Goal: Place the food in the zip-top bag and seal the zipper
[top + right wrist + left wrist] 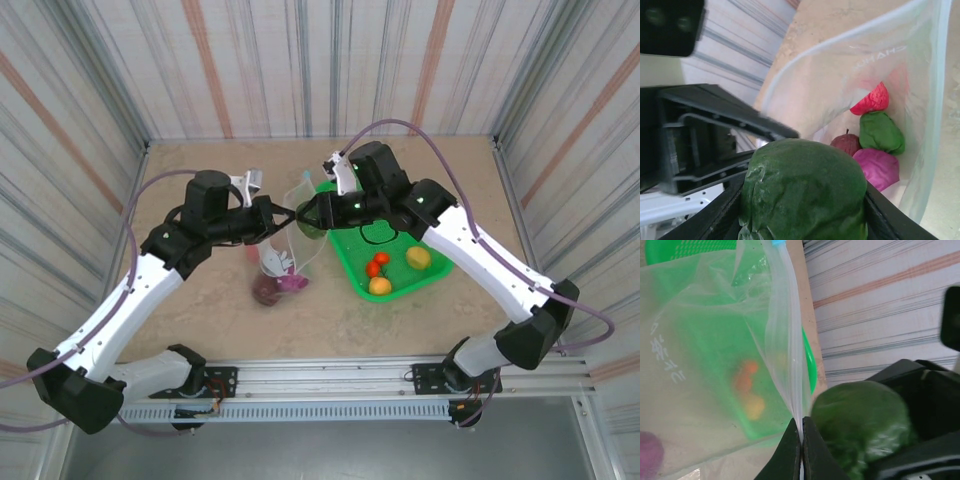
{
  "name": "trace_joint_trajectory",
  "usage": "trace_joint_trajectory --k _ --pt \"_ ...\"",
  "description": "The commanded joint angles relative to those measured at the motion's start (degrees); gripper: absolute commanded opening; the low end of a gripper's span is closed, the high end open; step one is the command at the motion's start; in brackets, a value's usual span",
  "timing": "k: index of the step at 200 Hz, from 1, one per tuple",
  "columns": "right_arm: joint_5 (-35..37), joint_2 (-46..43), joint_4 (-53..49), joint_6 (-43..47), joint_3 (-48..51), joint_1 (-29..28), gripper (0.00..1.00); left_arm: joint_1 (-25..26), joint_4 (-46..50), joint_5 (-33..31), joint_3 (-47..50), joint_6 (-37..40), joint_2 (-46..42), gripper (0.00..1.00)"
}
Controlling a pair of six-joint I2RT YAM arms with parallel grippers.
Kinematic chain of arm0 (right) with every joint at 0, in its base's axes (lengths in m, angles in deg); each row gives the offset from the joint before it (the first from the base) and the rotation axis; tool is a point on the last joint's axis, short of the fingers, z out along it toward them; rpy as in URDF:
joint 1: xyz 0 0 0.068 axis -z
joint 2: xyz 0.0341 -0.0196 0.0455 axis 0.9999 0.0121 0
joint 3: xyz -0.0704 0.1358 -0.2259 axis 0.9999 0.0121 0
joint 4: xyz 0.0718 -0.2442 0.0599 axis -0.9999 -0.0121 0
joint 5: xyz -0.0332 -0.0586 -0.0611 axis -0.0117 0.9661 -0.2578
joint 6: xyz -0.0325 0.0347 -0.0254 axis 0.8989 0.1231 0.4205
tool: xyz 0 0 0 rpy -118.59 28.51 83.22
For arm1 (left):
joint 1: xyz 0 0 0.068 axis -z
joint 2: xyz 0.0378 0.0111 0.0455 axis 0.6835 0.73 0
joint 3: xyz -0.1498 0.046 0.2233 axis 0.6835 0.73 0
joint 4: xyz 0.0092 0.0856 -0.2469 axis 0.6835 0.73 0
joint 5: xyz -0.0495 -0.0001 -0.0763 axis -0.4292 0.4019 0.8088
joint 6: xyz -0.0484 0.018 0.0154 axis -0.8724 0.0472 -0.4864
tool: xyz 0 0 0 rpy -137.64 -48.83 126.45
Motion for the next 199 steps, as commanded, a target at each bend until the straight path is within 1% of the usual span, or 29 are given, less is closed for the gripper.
trace_joint_trajectory --k 1,21,38,57,68,76,85,94,114,168,183,199 --pt "3.47 2.56 -2.91 -3.05 -1.76 -0.07 0.48 0.38 -1.73 0.21 -2.83 -0.74 -1.31 0.00" --pt "10.32 3.70 -7.70 -3.42 -2.70 -0.92 0.48 0.35 -0.69 -0.13 -3.31 -0.39 -1.39 0.00" --pt "15.18 3.52 -10.21 -3.68 -2.32 -2.00 0.50 0.38 -0.54 -0.52 -2.92 -0.52 -1.98 0.00" --pt "17.96 3.30 -11.96 -3.61 -1.96 -3.41 0.50 0.48 -0.32 -1.31 -2.68 -1.17 -2.52 0.00" --pt "19.51 3.02 -12.21 -3.39 -1.92 -4.50 0.55 0.62 -0.33 -1.39 -2.84 -1.24 -2.53 0.00" --pt "20.26 2.89 -12.17 -3.04 -1.94 -5.04 0.61 0.82 -0.28 -1.39 -2.86 -1.18 -2.45 0.00" --pt "20.58 2.74 -12.05 -2.83 -1.99 -5.33 0.68 0.97 -0.28 -1.43 -2.86 -1.23 -2.32 0.00" --pt "21.14 2.52 -12.21 -2.87 -2.17 -5.34 0.72 1.16 -0.28 -1.47 -2.69 -1.40 -2.14 0.00" --pt "22.20 1.68 -12.40 -2.81 -2.15 -5.35 0.75 1.87 -0.44 -1.74 -2.73 -1.45 -1.96 0.00" --pt "20.59 -1.67 -11.21 -0.51 -1.94 -4.57 0.75 2.32 -0.54 -2.09 -1.80 -1.40 -2.34 0.00" --pt "20.30 -3.31 -10.92 0.42 -2.17 -3.38 0.74 2.32 -0.38 -2.43 -1.26 -1.37 -2.88 0.00" --pt "19.81 -5.65 -11.14 0.26 -1.84 -0.68 0.72 2.32 0.21 -3.21 -0.85 -1.24 -3.24 0.00"
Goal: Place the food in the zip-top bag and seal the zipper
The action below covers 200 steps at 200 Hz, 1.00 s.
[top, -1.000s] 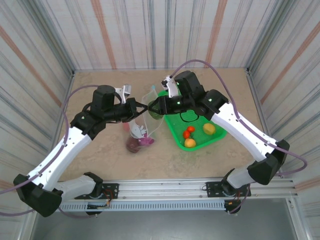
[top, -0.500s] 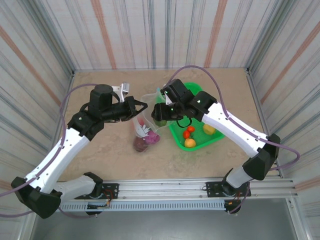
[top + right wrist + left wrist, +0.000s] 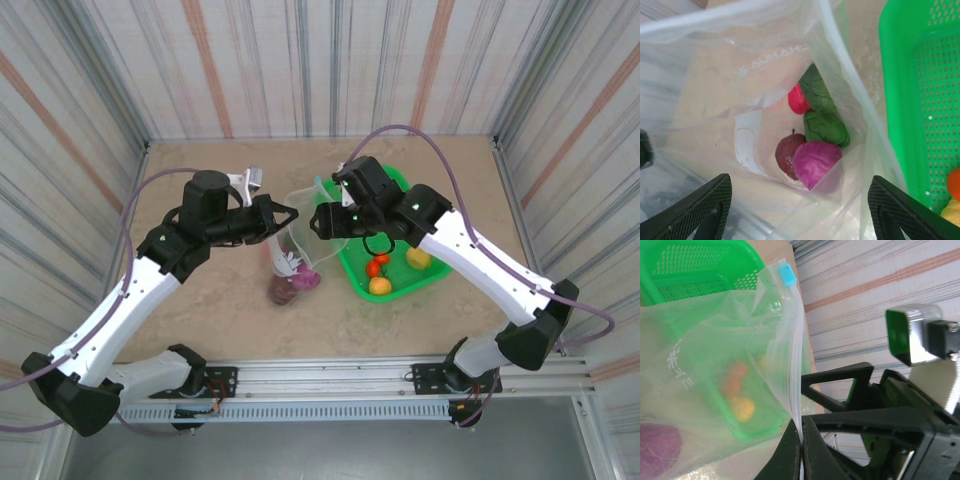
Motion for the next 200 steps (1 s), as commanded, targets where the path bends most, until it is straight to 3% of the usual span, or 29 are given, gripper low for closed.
trace_joint_trajectory --k 1,51,88,140,200 --pt "-0.26 -4.40 -0.62 1.68 -0.85 3.21 0.72 0.25 0.21 -1.50 0.38 0.04 -2.14 0.00" --pt "-1.12 -12.65 -4.95 1.49 5.19 15.60 0.68 0.25 5.55 -2.64 -2.31 2.58 -1.67 0.00" --pt "0.09 -10.43 -13.00 3.18 9.96 18.81 0.65 0.25 8.47 -3.73 -3.28 4.55 -1.34 0.00" --pt "-3.77 -5.45 -11.02 2.87 18.59 18.99 0.64 0.25 14.54 -3.53 -6.55 10.91 0.94 0.00" --pt "-3.69 2.40 -14.39 9.28 20.53 17.14 0.65 -1.18 13.74 -2.22 -4.97 11.09 1.21 0.00"
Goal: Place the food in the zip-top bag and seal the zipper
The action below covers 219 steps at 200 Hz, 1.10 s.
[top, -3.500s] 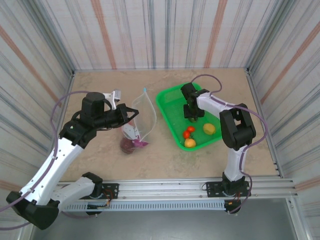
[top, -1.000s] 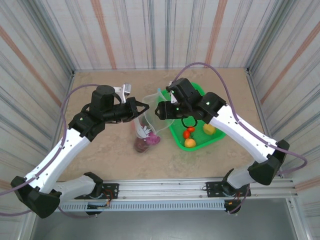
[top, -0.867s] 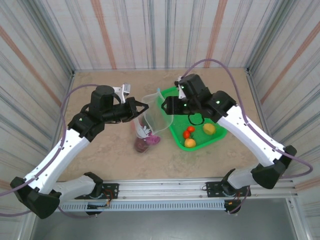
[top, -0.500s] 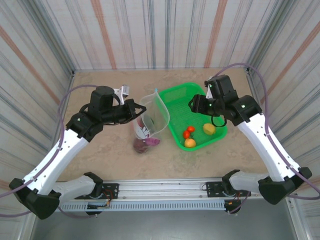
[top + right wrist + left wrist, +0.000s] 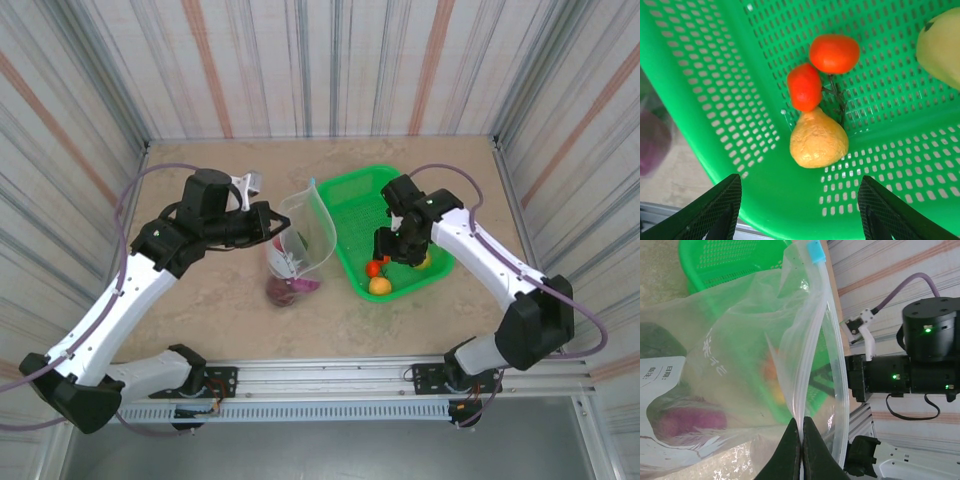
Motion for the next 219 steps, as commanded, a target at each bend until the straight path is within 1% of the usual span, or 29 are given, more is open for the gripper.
trace_joint_trajectory --k 1,23,42,62,111,142,167,195,219 --pt "-0.16 2.04 -2.98 4.24 1.11 -0.65 0.65 -0.84 0.46 0.63 -0.01 1.67 0.13 0.00" --pt "0.45 5.06 -3.19 5.77 0.99 -1.03 0.66 -1.68 0.93 1.04 -0.43 2.35 0.32 0.00" --pt "0.71 7.44 -2.42 7.13 1.58 -1.79 0.72 -2.51 1.13 1.38 -0.30 2.43 0.02 0.00" --pt "-0.28 8.97 -0.89 7.57 3.12 -1.79 0.74 -3.10 1.45 1.31 -0.02 2.77 -0.47 0.00" --pt "-1.53 11.73 4.45 5.33 8.50 -3.35 0.74 -5.57 4.17 1.91 -1.44 4.39 -0.82 0.00" --pt "-1.17 13.22 8.13 3.07 10.91 -3.99 0.73 -5.90 4.25 1.97 -0.90 4.40 -1.15 0.00" --pt "1.03 15.01 10.44 2.56 11.16 -3.82 0.69 -6.02 4.71 2.03 -1.67 4.81 -0.68 0.00" --pt "2.15 15.45 11.44 2.08 10.41 -3.29 0.60 -6.06 5.20 2.24 -2.65 4.89 0.12 0.00" --pt "2.85 12.79 10.60 1.56 9.12 -2.91 0.52 -6.01 4.76 2.61 -2.74 4.75 0.37 0.00"
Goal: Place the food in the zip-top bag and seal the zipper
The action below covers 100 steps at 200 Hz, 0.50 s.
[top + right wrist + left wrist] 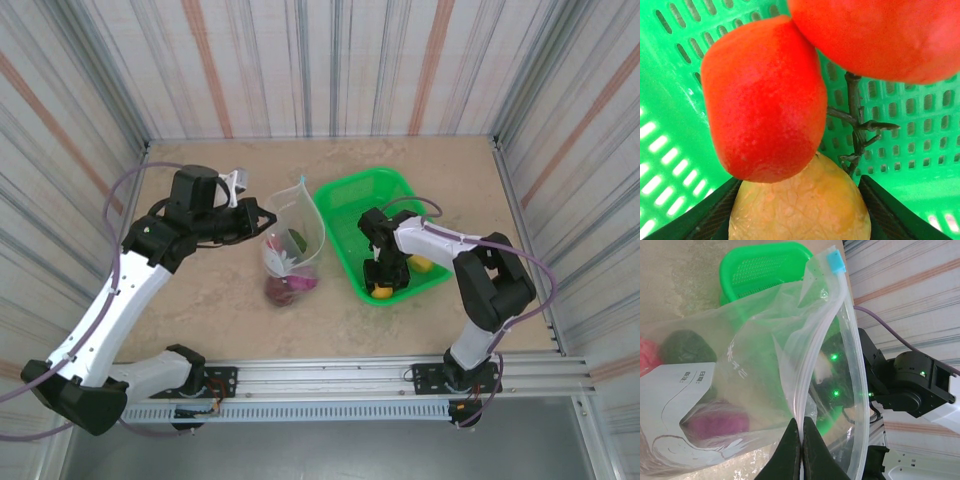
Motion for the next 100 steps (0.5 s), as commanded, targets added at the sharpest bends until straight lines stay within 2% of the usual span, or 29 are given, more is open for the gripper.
trace_joint_trajectory --k 1,66,100 --pt "2.34 -2.11 0.29 -1.31 -1.44 0.62 0.52 -0.42 1.11 1.31 -1.80 1.25 0.42 0.00" --pt "2.75 -12.71 -8.89 0.40 -8.82 3.02 0.50 -0.45 -0.02 1.19 -1.25 0.33 0.66 0.00" --pt "2.60 -16.14 -12.87 0.52 -16.44 2.95 0.51 -0.44 -0.74 1.73 -1.81 -0.32 1.93 0.00"
